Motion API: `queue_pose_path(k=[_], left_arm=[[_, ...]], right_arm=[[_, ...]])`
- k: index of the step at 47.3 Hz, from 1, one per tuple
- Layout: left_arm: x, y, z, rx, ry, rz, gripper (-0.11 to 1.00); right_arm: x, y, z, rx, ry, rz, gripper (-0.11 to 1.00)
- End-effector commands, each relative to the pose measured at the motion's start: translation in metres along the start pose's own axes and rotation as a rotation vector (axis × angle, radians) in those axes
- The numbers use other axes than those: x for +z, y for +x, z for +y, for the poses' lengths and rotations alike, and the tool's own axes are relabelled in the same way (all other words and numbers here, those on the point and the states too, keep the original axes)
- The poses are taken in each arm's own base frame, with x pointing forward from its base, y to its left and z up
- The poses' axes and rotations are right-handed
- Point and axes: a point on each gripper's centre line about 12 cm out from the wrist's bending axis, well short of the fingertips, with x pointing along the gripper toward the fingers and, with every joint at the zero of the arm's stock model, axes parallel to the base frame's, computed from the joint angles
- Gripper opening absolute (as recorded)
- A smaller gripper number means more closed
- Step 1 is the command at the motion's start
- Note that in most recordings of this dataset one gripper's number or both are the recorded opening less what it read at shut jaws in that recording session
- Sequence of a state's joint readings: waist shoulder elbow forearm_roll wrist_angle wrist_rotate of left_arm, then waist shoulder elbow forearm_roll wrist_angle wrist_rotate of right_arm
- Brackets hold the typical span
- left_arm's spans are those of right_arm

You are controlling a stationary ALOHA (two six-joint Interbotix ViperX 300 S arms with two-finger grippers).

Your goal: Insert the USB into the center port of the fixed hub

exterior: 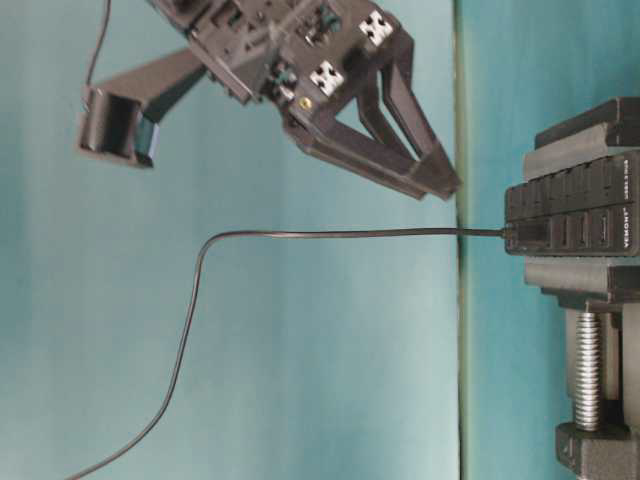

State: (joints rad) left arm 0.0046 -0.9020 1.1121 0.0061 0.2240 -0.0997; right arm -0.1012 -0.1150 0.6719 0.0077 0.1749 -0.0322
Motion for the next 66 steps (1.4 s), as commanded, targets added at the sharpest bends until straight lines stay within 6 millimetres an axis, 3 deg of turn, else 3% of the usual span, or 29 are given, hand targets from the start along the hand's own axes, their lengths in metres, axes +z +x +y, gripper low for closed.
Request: queue_pose_path(k=[1, 35, 66], left_arm=[[0.006, 0.0, 0.0, 0.0, 0.001, -0.019, 0.01], [0.006, 0.0, 0.0, 0.0, 0.001, -0.019, 0.01], [0.007, 0.0, 0.0, 0.0, -0.001, -0.02, 0.01]], right_arm=[[0.01, -0.013, 0.001, 0.001, 0.004, -0.061, 0.77], [-0.007, -0.036, 0.001, -0.001, 0.01, -0.156, 0.77], [-0.013, -0.038, 0.003, 0.004, 0.007, -0.149, 0.76]])
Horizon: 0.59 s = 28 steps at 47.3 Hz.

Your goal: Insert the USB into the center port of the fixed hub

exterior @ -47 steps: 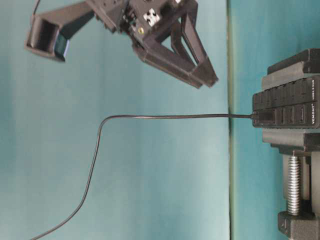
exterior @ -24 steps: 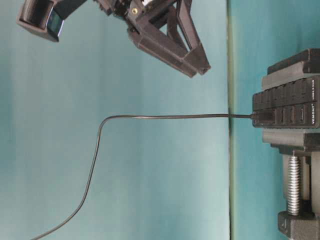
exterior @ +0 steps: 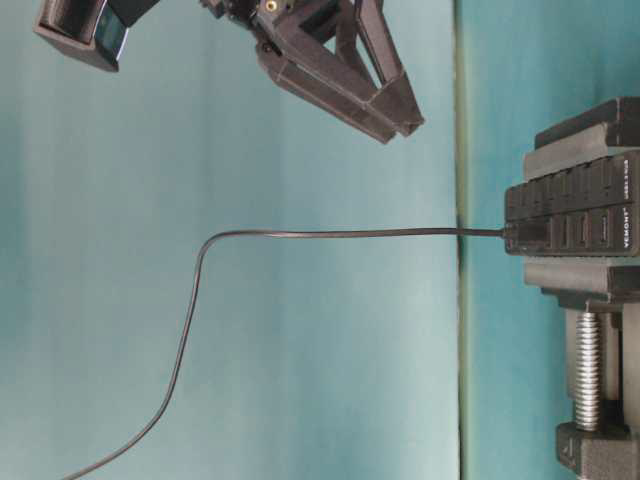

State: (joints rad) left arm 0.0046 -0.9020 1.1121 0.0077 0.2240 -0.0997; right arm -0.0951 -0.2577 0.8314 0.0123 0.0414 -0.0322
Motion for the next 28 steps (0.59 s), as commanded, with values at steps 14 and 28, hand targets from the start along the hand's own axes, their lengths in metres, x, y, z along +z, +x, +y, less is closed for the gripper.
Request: queue_pose_path(k=[14, 28], left_arm=[[0.0061, -0.0001, -0.0003, 0.0, -0.004, -0.018, 0.01], [0.0061, -0.0001, -0.0002, 0.0, -0.001, -0.018, 0.01]], right_arm=[[0.0066, -0.0044, 0.0009, 0.002, 0.006, -0.029, 0.76], [0.005, -0.0039, 0.0009, 0.002, 0.006, -0.025, 0.76]])
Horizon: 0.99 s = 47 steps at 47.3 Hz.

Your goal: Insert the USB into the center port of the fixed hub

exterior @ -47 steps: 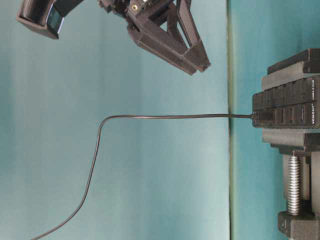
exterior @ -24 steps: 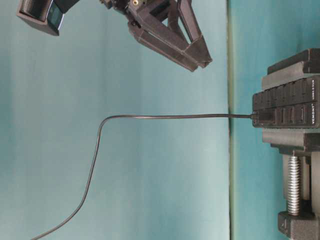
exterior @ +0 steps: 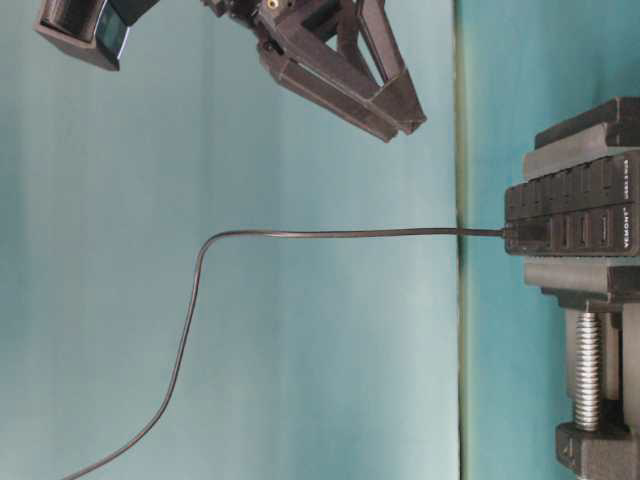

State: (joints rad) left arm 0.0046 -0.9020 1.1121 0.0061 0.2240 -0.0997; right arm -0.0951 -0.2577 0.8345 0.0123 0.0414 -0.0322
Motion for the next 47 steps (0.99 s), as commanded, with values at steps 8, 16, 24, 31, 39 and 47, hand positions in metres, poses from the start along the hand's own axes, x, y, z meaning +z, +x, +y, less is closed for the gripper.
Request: queue_pose_path(k=[8, 16, 24, 31, 39, 47], left_arm=[[0.005, 0.0001, -0.0001, 0.001, -0.001, -0.012, 0.01], [0.005, 0.0001, -0.0001, 0.001, 0.001, -0.012, 0.01], [0.005, 0.0001, -0.0001, 0.001, 0.001, -0.012, 0.01], [0.005, 0.0001, -0.0001, 0.001, 0.001, -0.012, 0.01], [0.0048, 0.0001, -0.0001, 0.001, -0.001, -0.011, 0.01], [0.0048, 0.0001, -0.0001, 0.001, 0.001, -0.011, 0.01]], right_arm=[[0.0056, -0.0039, 0.0009, 0.002, 0.007, -0.026, 0.76], [0.0053, -0.0036, 0.0009, 0.002, 0.009, -0.025, 0.76], [0.0067, -0.0036, 0.0009, 0.002, 0.007, -0.037, 0.76], [0.0072, -0.0029, 0.0013, 0.003, 0.007, -0.043, 0.76], [0.0059, -0.0028, 0.0014, 0.003, 0.007, -0.04, 0.76], [0.0059, -0.0028, 0.0014, 0.003, 0.008, -0.04, 0.76]])
